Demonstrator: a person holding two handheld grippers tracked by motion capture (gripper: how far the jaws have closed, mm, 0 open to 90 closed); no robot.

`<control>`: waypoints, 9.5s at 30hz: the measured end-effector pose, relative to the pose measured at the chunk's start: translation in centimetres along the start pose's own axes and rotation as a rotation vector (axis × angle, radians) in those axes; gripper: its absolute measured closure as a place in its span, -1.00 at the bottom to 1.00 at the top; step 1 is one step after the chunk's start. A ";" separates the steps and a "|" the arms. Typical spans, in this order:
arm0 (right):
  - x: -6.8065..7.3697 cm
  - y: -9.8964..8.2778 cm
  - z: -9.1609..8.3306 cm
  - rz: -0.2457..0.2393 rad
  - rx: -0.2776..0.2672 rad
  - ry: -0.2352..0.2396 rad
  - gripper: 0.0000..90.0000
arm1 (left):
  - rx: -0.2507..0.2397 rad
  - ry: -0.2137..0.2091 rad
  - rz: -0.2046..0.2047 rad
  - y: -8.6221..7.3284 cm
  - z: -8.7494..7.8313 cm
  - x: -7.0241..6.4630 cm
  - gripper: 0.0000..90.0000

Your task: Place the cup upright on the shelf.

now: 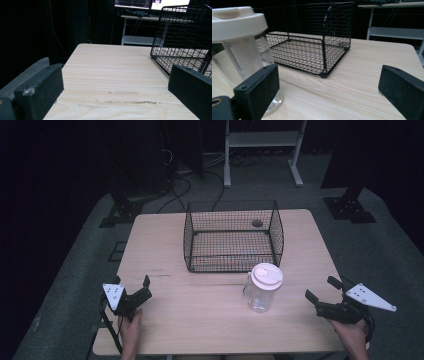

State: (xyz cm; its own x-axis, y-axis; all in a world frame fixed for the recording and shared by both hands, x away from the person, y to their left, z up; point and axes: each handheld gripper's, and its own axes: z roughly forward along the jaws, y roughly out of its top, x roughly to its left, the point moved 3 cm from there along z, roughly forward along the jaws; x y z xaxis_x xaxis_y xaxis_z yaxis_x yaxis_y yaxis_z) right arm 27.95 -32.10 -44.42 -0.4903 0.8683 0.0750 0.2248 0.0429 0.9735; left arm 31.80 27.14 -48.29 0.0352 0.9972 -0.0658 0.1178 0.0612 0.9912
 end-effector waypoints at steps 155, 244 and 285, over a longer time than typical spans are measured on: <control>13.0 15.4 11.2 -0.186 0.049 0.350 -0.90 | -0.006 -0.002 -0.018 0.0 0.0 0.2 -1.00; 10.0 18.4 26.7 -0.132 0.077 0.238 -0.90 | -0.013 -0.008 -0.033 0.0 0.0 0.4 -1.00; 9.4 13.7 31.2 -0.105 0.156 0.224 -0.90 | -0.014 -0.008 -0.034 0.0 0.0 0.4 -1.00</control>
State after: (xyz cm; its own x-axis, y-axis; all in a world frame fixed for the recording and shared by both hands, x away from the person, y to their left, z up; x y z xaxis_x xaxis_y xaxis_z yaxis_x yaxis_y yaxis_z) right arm 52.67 -7.89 -37.11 -0.6879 0.7248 0.0380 0.2806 0.2174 0.9349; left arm 31.79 27.56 -48.30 0.0393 0.9942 -0.1006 0.1049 0.0960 0.9898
